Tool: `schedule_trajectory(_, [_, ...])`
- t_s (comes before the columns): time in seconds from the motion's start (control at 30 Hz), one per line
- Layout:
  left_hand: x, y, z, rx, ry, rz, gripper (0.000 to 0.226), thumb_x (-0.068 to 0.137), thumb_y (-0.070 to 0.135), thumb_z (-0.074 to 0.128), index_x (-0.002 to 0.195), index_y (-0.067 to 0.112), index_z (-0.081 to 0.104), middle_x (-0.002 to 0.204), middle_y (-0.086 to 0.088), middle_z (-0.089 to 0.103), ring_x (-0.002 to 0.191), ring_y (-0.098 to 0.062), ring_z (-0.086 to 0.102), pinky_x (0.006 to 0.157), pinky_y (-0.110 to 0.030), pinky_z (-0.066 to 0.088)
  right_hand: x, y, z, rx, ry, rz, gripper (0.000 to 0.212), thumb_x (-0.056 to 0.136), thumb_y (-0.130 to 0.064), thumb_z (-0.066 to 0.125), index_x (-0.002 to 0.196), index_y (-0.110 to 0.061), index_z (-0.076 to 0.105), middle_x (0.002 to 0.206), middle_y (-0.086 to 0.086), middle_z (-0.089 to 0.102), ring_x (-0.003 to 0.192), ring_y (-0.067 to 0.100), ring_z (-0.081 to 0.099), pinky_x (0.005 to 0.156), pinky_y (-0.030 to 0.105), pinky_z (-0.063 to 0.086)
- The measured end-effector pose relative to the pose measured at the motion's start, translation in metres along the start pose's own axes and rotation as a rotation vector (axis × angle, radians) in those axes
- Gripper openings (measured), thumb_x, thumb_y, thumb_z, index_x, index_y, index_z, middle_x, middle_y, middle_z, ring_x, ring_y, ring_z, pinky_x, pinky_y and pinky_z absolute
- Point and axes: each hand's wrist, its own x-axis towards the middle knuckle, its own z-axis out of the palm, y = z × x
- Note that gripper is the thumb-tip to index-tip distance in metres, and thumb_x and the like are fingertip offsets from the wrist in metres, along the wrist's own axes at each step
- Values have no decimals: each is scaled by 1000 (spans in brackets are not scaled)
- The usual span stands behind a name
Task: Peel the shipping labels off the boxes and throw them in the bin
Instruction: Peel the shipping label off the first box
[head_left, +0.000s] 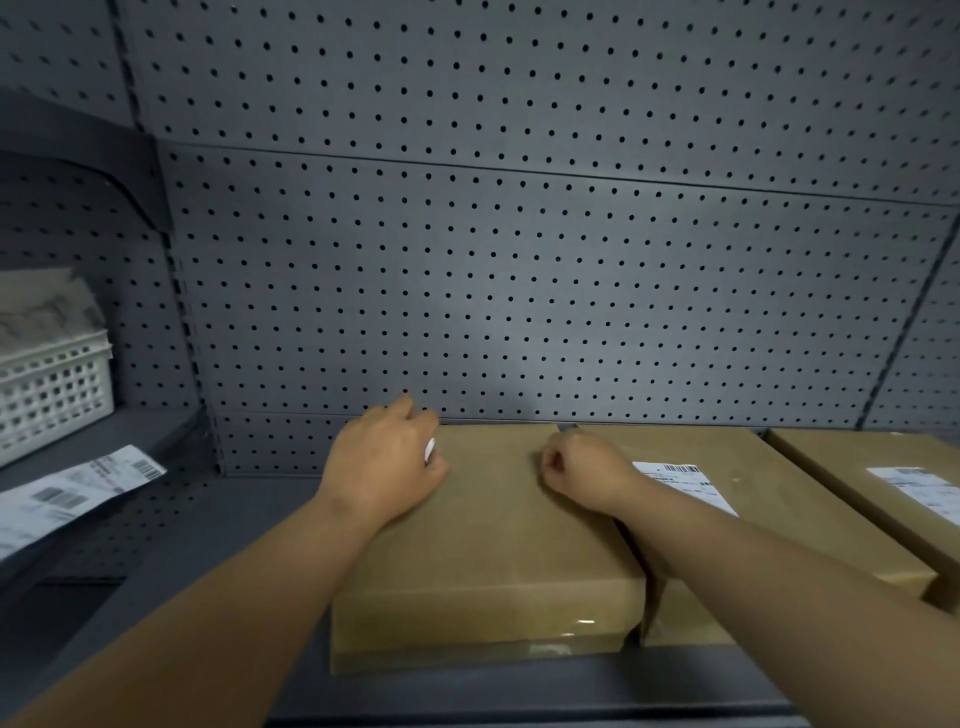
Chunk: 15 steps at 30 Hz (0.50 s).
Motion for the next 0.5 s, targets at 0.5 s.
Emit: schedule_trajectory(0.5, [2, -2, 1, -18, -3, -18, 17, 88, 32, 45, 80, 18, 39, 82, 0, 41, 77, -19, 43, 63, -28, 35, 4, 6, 0, 5, -34, -32, 15, 88, -15, 48, 85, -8, 61, 106, 14, 64, 100, 27, 58, 81, 28, 42])
